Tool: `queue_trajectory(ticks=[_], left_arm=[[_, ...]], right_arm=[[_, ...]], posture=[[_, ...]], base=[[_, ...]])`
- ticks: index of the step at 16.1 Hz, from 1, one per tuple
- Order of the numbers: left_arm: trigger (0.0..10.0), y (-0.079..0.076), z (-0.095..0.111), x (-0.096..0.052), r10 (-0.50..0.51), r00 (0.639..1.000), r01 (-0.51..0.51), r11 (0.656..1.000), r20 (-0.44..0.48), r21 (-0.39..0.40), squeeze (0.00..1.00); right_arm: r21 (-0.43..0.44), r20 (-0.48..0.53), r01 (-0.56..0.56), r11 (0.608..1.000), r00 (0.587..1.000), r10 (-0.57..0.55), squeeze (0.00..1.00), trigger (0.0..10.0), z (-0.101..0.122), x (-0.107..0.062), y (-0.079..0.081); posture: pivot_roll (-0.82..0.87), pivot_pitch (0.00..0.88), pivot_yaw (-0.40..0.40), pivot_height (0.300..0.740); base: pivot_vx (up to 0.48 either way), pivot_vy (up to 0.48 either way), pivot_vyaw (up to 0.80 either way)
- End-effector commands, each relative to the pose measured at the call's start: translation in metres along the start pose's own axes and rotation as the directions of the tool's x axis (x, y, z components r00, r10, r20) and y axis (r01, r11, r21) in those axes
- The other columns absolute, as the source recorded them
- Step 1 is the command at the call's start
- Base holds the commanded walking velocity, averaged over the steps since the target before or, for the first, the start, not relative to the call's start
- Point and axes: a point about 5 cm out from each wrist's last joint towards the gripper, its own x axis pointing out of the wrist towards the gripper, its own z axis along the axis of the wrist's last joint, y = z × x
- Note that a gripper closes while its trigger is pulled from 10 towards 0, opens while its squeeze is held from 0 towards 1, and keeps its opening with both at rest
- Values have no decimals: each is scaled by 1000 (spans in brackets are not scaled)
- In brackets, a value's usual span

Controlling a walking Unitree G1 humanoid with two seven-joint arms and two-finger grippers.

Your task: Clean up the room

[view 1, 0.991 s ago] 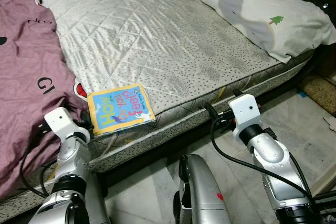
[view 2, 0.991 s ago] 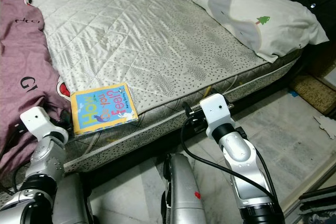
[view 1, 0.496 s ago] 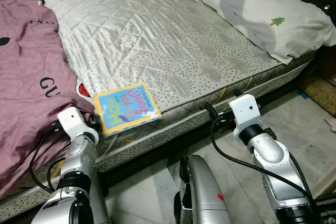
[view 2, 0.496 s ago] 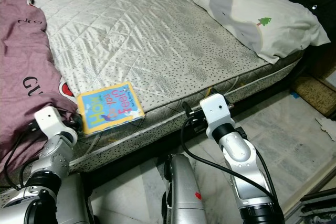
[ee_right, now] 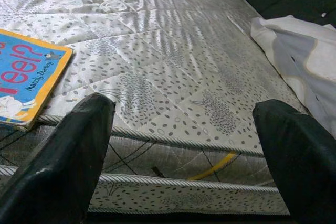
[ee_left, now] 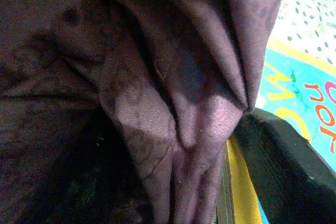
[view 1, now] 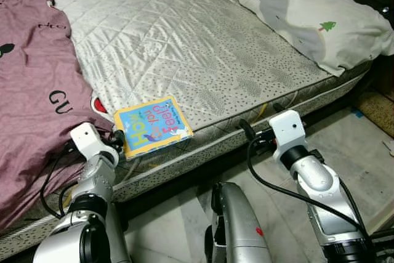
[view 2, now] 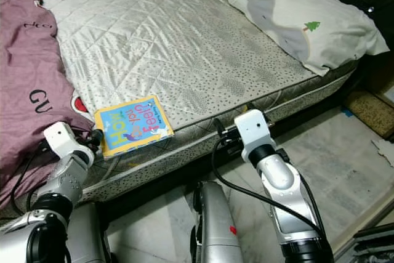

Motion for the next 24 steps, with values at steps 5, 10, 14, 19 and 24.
queue_trajectory(ticks=[5,10,14,19,24], left_arm=[[0,-20,-7,4,-92,993,82,988,-68,-128,0],[0,-31,3,7,-126,991,115,975,-45,-188,0],[3176,-37,6,7,-157,988,155,984,-12,-93,0],[0,-26,35,4,-124,967,112,991,224,67,0],[10000,-2,39,-10,26,927,-66,993,373,94,667]], right_arm=[[-7,0,17,1000,1000,-17,0,10000,0,1,-3],[-11,5,18,1000,1000,-18,0,10000,1,1,-3],[-6,6,15,1000,1000,-15,0,10000,0,0,-2],[11,26,18,1000,999,-19,0,10000,2,3,0],[17,29,23,1000,999,-23,0,10000,1,3,1]], posture=[[-150,129,-96,515],[-158,127,-95,515],[-158,129,-94,515],[-133,122,-93,515],[-130,121,-91,515]], base=[[0,0,0],[0,0,0],[0,0,0],[0,0,0],[0,0,0]])
